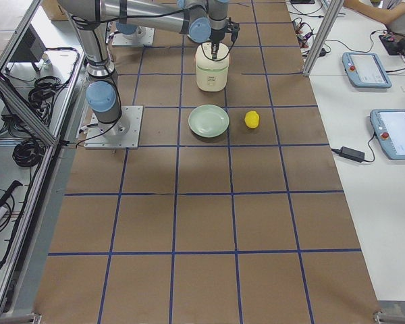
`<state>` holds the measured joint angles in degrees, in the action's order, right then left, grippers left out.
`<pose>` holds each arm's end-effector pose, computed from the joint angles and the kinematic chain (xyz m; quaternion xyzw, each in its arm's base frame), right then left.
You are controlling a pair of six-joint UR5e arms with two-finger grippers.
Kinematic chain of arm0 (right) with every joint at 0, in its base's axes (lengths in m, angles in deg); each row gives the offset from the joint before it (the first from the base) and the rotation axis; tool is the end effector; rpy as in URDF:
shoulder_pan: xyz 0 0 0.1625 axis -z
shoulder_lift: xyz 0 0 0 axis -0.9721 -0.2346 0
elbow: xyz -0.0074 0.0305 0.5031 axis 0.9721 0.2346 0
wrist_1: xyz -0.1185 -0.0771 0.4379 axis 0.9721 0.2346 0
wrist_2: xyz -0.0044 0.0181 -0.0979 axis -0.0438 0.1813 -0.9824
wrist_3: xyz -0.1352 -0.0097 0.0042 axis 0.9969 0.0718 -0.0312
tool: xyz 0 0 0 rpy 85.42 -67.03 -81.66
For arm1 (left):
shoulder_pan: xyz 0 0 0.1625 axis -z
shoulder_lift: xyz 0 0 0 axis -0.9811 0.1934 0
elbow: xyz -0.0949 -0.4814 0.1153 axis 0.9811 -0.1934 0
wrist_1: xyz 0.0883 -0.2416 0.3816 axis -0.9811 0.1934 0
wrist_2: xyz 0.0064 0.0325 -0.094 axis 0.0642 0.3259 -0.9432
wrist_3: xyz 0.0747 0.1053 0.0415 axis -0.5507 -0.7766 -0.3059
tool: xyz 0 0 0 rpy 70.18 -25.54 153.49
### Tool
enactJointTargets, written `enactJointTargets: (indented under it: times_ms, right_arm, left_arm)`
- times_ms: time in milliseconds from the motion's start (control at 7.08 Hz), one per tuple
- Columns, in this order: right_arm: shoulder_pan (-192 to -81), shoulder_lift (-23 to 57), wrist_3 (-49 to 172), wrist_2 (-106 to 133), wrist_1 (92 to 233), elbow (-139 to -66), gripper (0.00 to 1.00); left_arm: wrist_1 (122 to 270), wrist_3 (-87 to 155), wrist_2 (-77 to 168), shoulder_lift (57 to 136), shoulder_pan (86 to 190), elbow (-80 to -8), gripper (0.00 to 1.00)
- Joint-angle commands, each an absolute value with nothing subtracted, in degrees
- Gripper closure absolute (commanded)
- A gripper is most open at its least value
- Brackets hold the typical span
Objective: Press rice cooker button
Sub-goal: 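Lift the right gripper up and away from the opened rice cooker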
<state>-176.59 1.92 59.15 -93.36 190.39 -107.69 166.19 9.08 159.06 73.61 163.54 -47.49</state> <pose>0.2481 -0.5446 0.4297 0.0723 0.9958 0.0006 0.0562 -0.0802 -0.5268 0.5253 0.0408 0.9988 -0.0158 0.0199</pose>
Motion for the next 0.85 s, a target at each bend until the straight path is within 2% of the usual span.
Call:
enactJointTargets:
  times_ms: [0,424,565,707]
  right_arm:
    - [-175.32,1.79,59.85,-93.81,182.81,-102.03,0.9]
    - [-172.07,1.79,66.33,-97.14,172.86,-92.71,0.86]
    - [-170.75,1.35,67.58,-97.5,170.4,-91.46,0.81]
    - [-169.08,0.04,68.9,-97.94,169.16,-91.28,0.7]
  left_arm:
    - [166.19,9.08,159.06,73.61,163.58,-47.49,0.0]
    - [166.19,9.08,159.06,73.61,163.49,-47.49,0.0]
    - [166.19,9.08,159.06,73.61,163.58,-47.49,0.0]
    - [166.19,9.08,159.06,73.61,163.58,-47.49,0.0]
